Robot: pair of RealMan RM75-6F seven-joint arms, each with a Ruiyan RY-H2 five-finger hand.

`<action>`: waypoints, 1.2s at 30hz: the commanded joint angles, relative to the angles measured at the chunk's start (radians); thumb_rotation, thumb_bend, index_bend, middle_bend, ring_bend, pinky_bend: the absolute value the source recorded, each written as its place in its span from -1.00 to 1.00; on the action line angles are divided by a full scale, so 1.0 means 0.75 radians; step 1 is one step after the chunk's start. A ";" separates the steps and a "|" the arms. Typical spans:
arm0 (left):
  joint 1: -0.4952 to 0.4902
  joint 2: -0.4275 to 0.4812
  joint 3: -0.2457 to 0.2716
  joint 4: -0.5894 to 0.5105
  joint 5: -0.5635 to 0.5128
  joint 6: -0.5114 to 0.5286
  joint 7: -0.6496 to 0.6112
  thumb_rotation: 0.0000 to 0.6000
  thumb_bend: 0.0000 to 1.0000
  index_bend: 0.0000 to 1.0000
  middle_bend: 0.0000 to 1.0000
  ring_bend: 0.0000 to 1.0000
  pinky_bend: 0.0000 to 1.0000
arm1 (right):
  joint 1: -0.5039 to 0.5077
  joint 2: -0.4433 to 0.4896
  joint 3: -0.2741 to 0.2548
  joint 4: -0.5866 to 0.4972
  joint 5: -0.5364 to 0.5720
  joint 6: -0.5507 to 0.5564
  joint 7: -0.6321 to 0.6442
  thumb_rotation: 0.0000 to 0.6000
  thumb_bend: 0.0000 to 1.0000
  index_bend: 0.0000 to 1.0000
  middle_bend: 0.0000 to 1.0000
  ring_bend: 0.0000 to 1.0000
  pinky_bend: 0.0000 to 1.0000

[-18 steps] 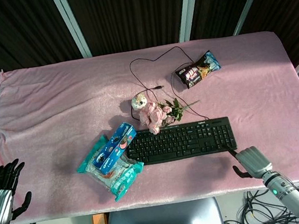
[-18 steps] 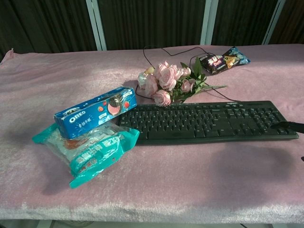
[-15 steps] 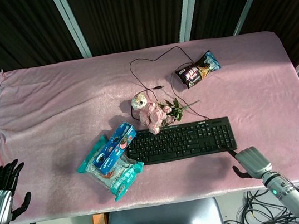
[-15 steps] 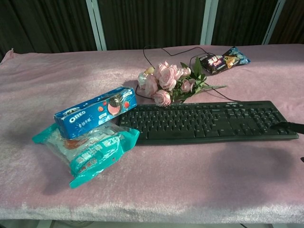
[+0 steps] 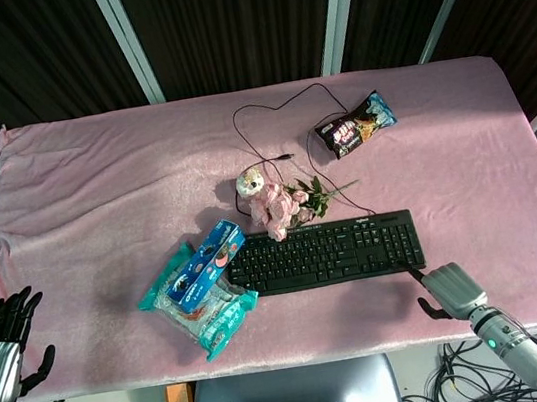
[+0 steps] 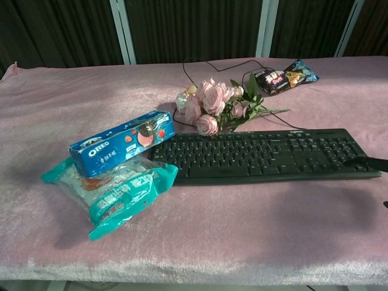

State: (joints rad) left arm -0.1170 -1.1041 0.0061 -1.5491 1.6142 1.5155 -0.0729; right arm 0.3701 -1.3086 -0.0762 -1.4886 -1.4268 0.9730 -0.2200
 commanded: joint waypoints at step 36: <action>0.002 -0.012 0.001 0.012 0.025 0.016 0.000 1.00 -0.17 -1.00 -1.00 -1.00 -1.00 | -0.359 0.059 0.043 0.049 -0.415 1.018 0.159 1.00 -0.17 -1.00 -1.00 -1.00 -0.29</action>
State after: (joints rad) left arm -0.1150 -1.1133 0.0069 -1.5404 1.6326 1.5274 -0.0727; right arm 0.1644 -1.2714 -0.0525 -1.4818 -1.6708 1.6352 -0.1475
